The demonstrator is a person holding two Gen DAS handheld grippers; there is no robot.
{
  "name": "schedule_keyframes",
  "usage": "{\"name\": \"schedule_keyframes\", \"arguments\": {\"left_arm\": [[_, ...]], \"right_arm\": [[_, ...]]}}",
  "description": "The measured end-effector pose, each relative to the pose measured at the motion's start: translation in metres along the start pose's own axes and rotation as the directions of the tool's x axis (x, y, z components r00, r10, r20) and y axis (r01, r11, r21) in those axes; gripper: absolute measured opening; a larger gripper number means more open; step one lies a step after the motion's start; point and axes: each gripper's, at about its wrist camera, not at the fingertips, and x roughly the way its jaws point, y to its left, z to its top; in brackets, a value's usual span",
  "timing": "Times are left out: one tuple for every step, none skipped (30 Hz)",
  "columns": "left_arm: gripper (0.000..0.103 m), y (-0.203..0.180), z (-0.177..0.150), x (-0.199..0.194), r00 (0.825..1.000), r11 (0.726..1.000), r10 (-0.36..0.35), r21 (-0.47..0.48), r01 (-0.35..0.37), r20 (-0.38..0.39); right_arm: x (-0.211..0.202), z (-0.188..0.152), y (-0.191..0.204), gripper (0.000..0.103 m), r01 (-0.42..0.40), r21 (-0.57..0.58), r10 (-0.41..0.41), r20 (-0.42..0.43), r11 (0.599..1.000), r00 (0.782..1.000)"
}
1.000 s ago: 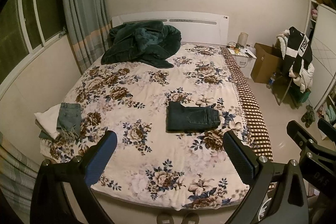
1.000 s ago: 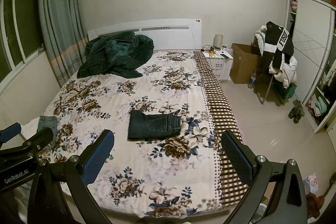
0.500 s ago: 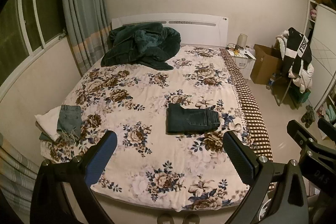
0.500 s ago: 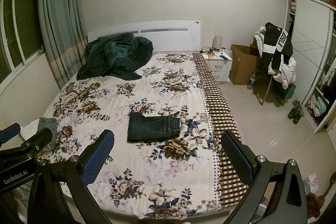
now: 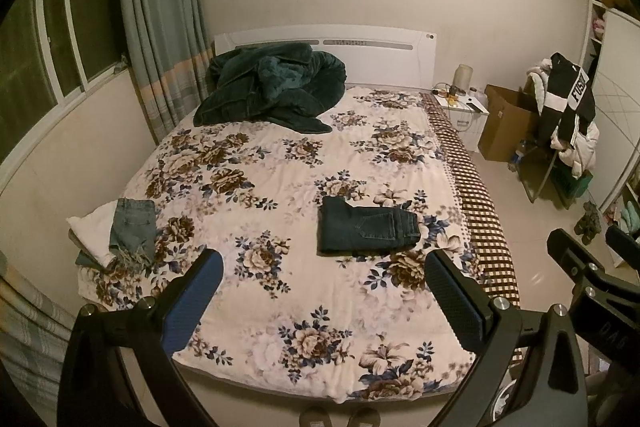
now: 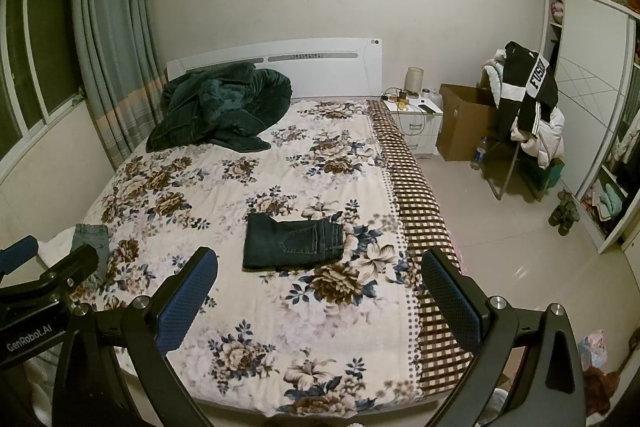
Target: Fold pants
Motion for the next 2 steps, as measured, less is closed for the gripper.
{"name": "schedule_keyframes", "arguments": {"left_arm": [[0.103, -0.0006, 0.0012, -0.0015, 1.0, 1.0, 0.0, 0.0, 0.0, 0.002], [0.103, -0.0013, 0.0027, -0.003, 1.0, 1.0, -0.001, -0.001, 0.001, 0.003]], "right_arm": [[-0.0006, 0.001, 0.0001, 0.103, -0.002, 0.001, 0.002, -0.001, 1.0, 1.0], [-0.001, 0.0013, 0.0, 0.103, -0.002, 0.001, 0.002, -0.001, 1.0, 1.0]]}}
